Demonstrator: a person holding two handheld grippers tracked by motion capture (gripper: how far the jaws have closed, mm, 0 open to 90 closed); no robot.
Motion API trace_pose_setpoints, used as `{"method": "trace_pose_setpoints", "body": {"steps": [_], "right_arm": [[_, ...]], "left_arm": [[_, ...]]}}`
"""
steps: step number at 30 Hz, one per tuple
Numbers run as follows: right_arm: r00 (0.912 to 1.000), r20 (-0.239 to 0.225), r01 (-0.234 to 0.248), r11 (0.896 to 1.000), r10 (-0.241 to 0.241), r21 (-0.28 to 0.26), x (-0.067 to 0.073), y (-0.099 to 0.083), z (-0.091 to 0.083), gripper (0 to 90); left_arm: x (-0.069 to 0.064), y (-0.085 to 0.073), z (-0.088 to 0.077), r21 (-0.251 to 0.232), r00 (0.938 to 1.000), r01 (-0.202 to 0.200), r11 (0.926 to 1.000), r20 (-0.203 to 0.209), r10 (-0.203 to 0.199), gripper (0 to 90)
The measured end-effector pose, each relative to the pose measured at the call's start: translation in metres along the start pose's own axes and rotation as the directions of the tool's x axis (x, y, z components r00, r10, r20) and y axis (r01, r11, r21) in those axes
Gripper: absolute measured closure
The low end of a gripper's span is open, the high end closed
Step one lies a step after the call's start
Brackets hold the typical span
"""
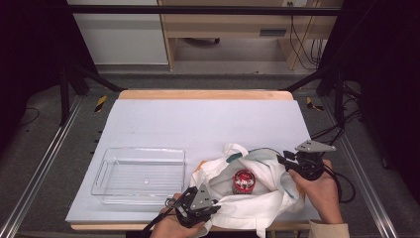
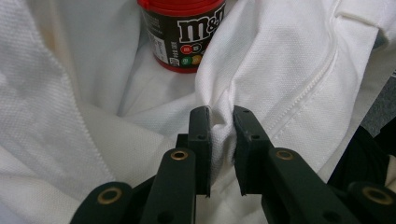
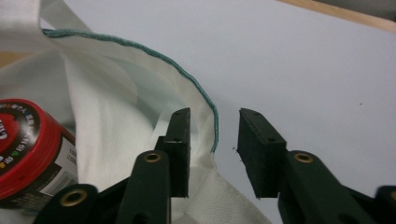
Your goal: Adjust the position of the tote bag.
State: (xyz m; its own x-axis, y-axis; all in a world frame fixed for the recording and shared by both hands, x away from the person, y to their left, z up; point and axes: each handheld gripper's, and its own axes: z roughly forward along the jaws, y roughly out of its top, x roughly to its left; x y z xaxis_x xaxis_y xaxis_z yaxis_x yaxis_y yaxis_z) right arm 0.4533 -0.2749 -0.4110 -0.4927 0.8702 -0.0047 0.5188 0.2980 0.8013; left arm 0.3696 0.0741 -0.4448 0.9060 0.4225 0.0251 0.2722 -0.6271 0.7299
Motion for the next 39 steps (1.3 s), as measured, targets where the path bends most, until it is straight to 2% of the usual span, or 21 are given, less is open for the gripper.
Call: {"method": "trace_pose_setpoints", "body": {"steps": [2, 4, 11, 12, 13, 14, 15, 16, 17, 18, 23, 25, 34, 36, 39], "right_arm": [[1.0000, 0.003, 0.007, 1.000, -0.007, -0.012, 0.003, 0.005, -0.006, 59.1], [0.9998, 0.002, 0.019, 1.000, -0.019, -0.024, 0.005, 0.009, -0.010, 58.9], [0.9973, -0.024, 0.068, 0.995, -0.070, -0.067, 0.020, 0.024, -0.023, 61.7], [0.9941, -0.050, 0.092, 0.993, -0.096, -0.077, 0.026, 0.028, -0.024, 63.3], [0.9941, -0.050, 0.092, 0.993, -0.096, -0.077, 0.026, 0.028, -0.024, 63.3], [0.9907, -0.075, 0.109, 0.992, -0.114, -0.069, 0.033, 0.031, -0.022, 65.5], [0.9907, -0.075, 0.109, 0.992, -0.114, -0.069, 0.033, 0.031, -0.022, 65.5], [0.9854, -0.095, 0.137, 0.989, -0.141, -0.050, 0.038, 0.030, -0.016, 66.1], [0.9854, -0.095, 0.137, 0.989, -0.141, -0.050, 0.038, 0.030, -0.016, 66.1], [0.9826, -0.106, 0.150, 0.988, -0.152, -0.025, 0.041, 0.028, -0.009, 66.4], [0.9808, -0.124, 0.154, 0.988, -0.151, 0.018, 0.042, 0.022, 0.002, 67.3], [0.9770, -0.146, 0.164, 0.985, -0.156, 0.050, 0.043, 0.019, 0.006, 66.5], [0.9718, -0.184, 0.163, 0.984, -0.147, 0.074, 0.045, 0.014, 0.016, 61.7], [0.9668, -0.192, 0.190, 0.977, -0.169, 0.097, 0.047, 0.012, 0.018, 60.1], [0.9655, -0.199, 0.192, 0.975, -0.167, 0.112, 0.046, 0.011, 0.018, 57.7]], "left_arm": [[0.000, 0.000, 0.000, -0.003, 1.0000, 0.001, 1.0000, 0.001, -0.001, 78.5], [0.000, 0.000, -0.001, -0.007, 1.0000, 0.003, 1.0000, -0.002, -0.003, 78.5], [-0.001, 0.001, -0.002, -0.013, 1.0000, 0.001, 0.9999, -0.005, -0.001, 78.6], [-0.001, 0.001, -0.002, -0.012, 1.0000, 0.000, 0.9999, -0.005, 0.000, 78.6], [-0.001, 0.001, -0.002, -0.012, 1.0000, 0.000, 0.9999, -0.005, 0.000, 78.6], [-0.001, 0.001, -0.002, -0.012, 1.0000, -0.001, 0.9999, -0.004, 0.001, 78.6], [-0.001, 0.001, -0.002, -0.012, 1.0000, -0.001, 0.9999, -0.004, 0.001, 78.6], [-0.001, 0.001, -0.002, -0.012, 1.0000, -0.002, 0.9999, -0.003, 0.002, 78.5], [-0.001, 0.001, -0.002, -0.012, 1.0000, -0.002, 0.9999, -0.003, 0.002, 78.5], [-0.001, 0.001, -0.002, -0.006, 0.9999, -0.008, 0.9999, -0.008, 0.008, 78.5], [-0.001, 0.001, -0.001, -0.013, 1.0000, 0.000, 0.9999, -0.006, 0.000, 78.6], [-0.001, 0.001, -0.002, -0.010, 1.0000, -0.004, 0.9999, -0.006, 0.004, 78.5], [-0.001, 0.000, 0.000, -0.008, 1.0000, -0.006, 1.0000, -0.004, 0.006, 78.5], [0.000, 0.000, 0.000, -0.008, 1.0000, -0.004, 1.0000, -0.004, 0.004, 78.6], [0.000, 0.000, 0.000, -0.010, 1.0000, -0.006, 0.9999, -0.005, 0.005, 78.5]]}}
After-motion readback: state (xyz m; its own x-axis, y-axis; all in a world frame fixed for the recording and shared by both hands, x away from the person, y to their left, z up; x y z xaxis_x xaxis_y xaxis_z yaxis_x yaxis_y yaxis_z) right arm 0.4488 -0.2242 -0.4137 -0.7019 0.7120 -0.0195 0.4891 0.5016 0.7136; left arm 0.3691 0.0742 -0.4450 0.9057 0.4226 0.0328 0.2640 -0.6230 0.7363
